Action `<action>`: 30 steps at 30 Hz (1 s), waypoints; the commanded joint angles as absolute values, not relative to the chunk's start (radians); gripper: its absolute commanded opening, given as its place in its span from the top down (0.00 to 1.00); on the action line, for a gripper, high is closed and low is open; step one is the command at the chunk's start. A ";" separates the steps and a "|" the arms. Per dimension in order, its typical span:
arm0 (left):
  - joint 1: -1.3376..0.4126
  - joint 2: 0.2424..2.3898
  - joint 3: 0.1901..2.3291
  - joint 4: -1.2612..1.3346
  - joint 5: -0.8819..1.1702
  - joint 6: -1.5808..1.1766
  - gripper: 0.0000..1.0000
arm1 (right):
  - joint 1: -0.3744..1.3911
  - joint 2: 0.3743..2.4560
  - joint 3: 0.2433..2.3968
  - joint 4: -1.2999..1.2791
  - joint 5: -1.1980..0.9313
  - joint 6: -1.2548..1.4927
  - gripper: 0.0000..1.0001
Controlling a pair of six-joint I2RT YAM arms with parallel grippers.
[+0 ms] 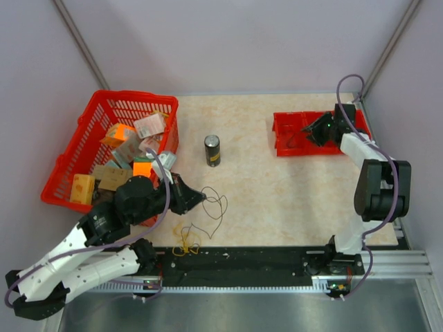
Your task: Untangle the cables
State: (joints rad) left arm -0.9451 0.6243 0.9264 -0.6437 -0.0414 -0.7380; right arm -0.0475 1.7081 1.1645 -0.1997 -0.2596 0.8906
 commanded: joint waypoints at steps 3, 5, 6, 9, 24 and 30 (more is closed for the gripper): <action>-0.943 0.643 0.945 -0.583 -0.005 -0.719 1.00 | -0.023 1.764 1.282 -0.193 -0.181 0.919 0.63; -0.943 0.647 0.943 -0.578 -0.006 -0.718 1.00 | -0.012 1.787 1.308 -0.207 -0.157 0.908 0.63; -0.943 0.650 0.943 -0.578 -0.005 -0.713 1.00 | -0.006 1.798 1.324 -0.216 -0.143 0.905 0.63; -0.943 0.655 0.946 -0.578 -0.005 -0.703 1.00 | 0.027 1.827 1.368 -0.239 -0.109 0.881 0.64; -0.943 0.660 0.940 -0.574 -0.006 -0.709 1.00 | 0.175 1.938 1.524 -0.345 0.081 0.583 0.88; -0.943 0.663 0.919 -0.540 -0.006 -0.718 1.00 | 0.124 1.723 1.339 -0.316 0.075 0.586 0.54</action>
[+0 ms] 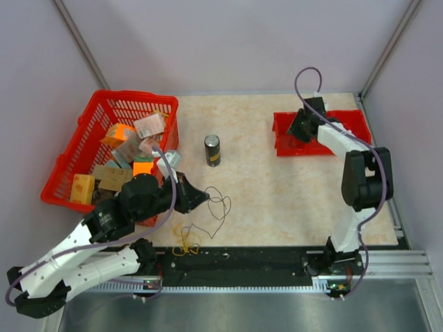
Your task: Untangle the cables
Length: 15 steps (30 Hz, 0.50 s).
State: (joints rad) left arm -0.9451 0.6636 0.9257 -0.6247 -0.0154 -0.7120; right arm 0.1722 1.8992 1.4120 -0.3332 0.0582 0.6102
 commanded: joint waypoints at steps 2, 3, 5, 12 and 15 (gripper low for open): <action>-0.943 0.672 0.923 -0.529 0.035 -0.715 1.00 | 0.089 1.678 1.292 -0.308 0.071 0.586 0.50; -0.943 0.679 0.926 -0.526 0.040 -0.715 1.00 | 0.068 1.661 1.267 -0.299 0.048 0.594 0.49; -0.943 0.689 0.931 -0.523 0.043 -0.715 1.00 | 0.017 1.646 1.233 -0.284 0.006 0.617 0.48; -0.943 0.701 0.930 -0.517 0.043 -0.716 1.00 | -0.069 1.707 1.245 -0.226 -0.130 0.650 0.46; -0.943 0.704 0.931 -0.515 0.046 -0.721 1.00 | -0.072 1.761 1.287 -0.218 -0.166 0.669 0.47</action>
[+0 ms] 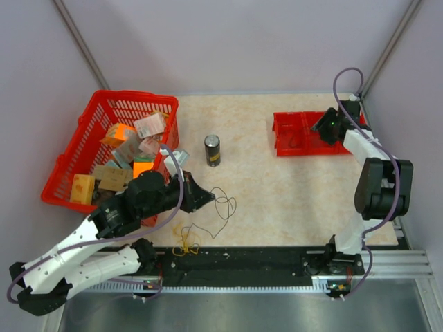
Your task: Untangle the cables
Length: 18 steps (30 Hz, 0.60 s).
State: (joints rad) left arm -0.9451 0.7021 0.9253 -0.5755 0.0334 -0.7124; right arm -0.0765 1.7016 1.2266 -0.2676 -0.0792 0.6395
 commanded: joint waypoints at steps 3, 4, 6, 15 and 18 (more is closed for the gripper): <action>-0.943 0.707 0.933 -0.515 0.048 -0.724 1.00 | -0.072 1.792 1.310 -0.201 -0.178 0.690 0.49; -0.943 0.707 0.931 -0.515 0.046 -0.723 1.00 | -0.074 1.795 1.310 -0.192 -0.178 0.696 0.50; -0.943 0.709 0.930 -0.517 0.044 -0.726 1.00 | -0.074 1.804 1.315 -0.176 -0.181 0.703 0.52; -0.943 0.732 0.928 -0.497 0.060 -0.723 1.00 | -0.072 1.855 1.355 -0.138 -0.213 0.686 0.81; -0.943 0.738 0.931 -0.492 0.063 -0.723 1.00 | -0.066 1.847 1.370 -0.141 -0.196 0.651 0.91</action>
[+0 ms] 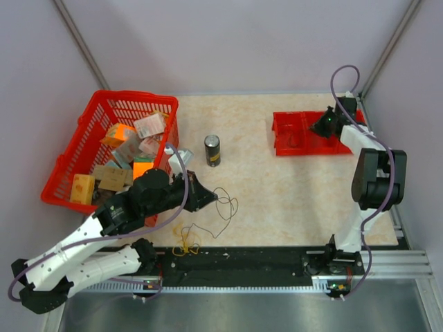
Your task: Untangle the cables
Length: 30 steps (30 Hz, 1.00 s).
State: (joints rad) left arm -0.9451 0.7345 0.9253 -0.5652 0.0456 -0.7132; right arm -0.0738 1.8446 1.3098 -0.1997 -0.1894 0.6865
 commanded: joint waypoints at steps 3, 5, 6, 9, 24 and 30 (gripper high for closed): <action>-0.943 0.744 0.928 -0.491 0.066 -0.721 1.00 | -0.038 1.818 1.387 -0.152 -0.151 0.591 1.00; -0.943 0.749 0.927 -0.486 0.067 -0.719 1.00 | -0.011 1.801 1.400 -0.169 -0.114 0.545 1.00; -0.943 0.752 0.928 -0.485 0.071 -0.718 1.00 | -0.006 1.793 1.408 -0.175 -0.101 0.528 1.00; -0.943 0.758 0.927 -0.476 0.075 -0.719 1.00 | 0.061 1.805 1.434 -0.215 -0.074 0.496 1.00; -0.943 0.773 1.046 -0.488 0.043 -0.721 1.00 | 0.155 1.858 1.483 -0.328 0.061 0.462 0.60; -0.943 0.802 1.084 -0.500 0.028 -0.712 1.00 | 0.205 1.529 1.312 -0.374 -0.101 0.361 0.28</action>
State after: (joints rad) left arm -0.9451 0.7841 1.0435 -0.5301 0.0471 -0.7193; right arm 0.1642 1.8324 1.4033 -0.3599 0.0311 0.4515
